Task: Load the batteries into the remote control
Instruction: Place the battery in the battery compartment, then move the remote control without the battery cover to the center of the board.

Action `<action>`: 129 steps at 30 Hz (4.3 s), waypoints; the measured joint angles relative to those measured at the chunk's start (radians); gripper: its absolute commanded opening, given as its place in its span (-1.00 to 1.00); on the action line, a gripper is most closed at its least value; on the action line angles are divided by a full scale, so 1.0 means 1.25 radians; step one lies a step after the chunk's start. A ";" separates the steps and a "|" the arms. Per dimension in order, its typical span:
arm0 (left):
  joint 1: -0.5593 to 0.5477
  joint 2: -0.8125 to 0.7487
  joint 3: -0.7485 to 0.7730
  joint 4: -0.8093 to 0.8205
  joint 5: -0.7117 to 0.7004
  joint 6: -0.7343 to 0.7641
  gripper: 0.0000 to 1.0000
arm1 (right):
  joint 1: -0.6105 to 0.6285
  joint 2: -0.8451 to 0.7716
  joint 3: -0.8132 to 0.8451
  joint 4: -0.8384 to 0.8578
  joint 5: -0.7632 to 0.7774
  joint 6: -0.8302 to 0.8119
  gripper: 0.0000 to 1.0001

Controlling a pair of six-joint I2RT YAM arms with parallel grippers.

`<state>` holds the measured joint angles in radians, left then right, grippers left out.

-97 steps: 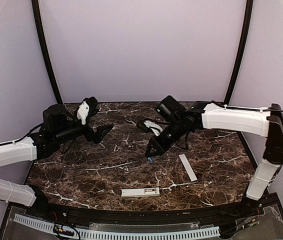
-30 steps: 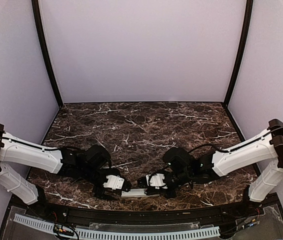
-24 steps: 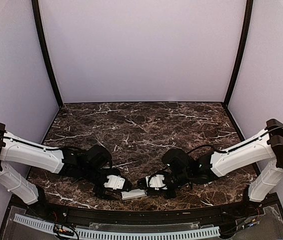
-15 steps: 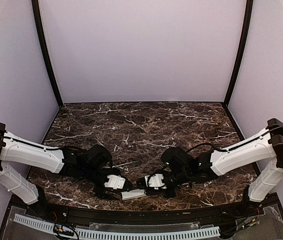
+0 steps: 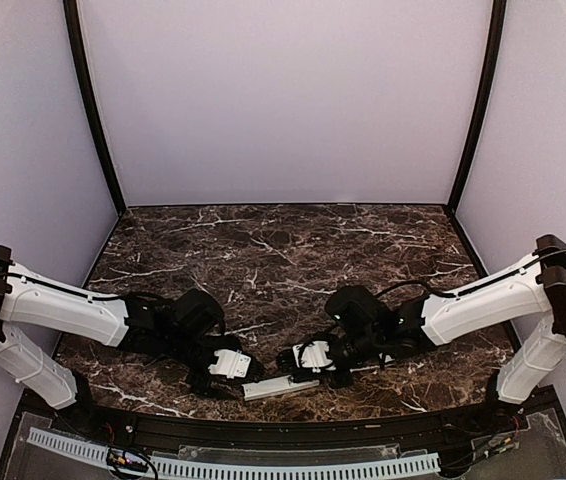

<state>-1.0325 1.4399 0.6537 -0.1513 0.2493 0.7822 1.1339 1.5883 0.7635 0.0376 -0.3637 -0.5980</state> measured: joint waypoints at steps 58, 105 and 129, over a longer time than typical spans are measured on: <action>0.000 0.011 0.000 0.000 -0.006 0.000 0.75 | -0.004 0.077 0.078 -0.127 0.029 -0.059 -0.61; -0.147 -0.023 -0.063 0.170 -0.159 -0.577 0.79 | -0.012 -0.145 0.224 -0.493 0.321 1.122 -0.58; -0.151 0.081 -0.070 0.268 -0.141 -0.589 -0.31 | -0.044 -0.109 0.208 -0.490 0.245 1.072 -0.57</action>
<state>-1.2213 1.5406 0.5655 0.1833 0.0727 0.0460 1.0786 1.4525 1.0229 -0.5755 -0.0574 0.7422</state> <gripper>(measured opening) 0.450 0.215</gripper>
